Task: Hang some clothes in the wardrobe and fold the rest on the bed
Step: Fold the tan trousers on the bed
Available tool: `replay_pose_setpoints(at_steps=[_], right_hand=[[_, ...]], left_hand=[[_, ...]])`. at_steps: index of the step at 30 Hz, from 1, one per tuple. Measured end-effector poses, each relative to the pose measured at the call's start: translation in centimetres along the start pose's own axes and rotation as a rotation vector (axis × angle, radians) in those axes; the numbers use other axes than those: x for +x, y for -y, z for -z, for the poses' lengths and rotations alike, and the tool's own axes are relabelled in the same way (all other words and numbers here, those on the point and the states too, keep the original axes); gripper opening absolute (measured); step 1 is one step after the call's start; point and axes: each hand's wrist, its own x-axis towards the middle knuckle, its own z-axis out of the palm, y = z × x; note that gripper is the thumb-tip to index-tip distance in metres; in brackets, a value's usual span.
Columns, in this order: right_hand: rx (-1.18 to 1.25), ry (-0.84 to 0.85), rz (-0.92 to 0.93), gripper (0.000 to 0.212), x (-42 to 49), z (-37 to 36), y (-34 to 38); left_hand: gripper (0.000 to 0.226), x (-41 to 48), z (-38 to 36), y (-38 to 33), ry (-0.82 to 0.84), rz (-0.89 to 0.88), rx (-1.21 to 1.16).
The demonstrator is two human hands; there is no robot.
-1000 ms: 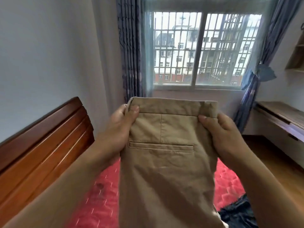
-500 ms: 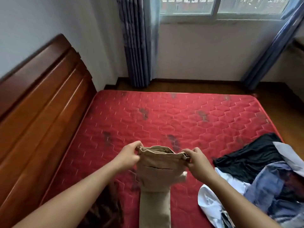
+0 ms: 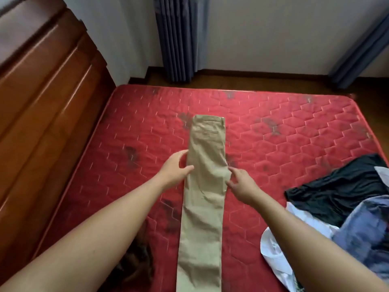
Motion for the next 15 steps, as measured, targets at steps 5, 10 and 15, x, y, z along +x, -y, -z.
replay_pose_setpoints(at_steps=[5, 10, 15], right_hand=[[-0.101, 0.189, -0.095, 0.056, -1.2, -9.1, -5.9], [-0.095, 0.273, -0.171, 0.055, -1.8, -17.4, -11.1], [0.065, 0.310, -0.343, 0.053, -3.4, -26.7, -17.5]], left_hand=[[0.072, -2.5, -6.5, 8.6, 0.205, 0.076, 0.279], [0.077, -5.6, -13.6, 16.7, 0.361, 0.207, 0.280], [0.076, -8.8, -20.7, 25.0, 0.393, 0.414, 0.170]])
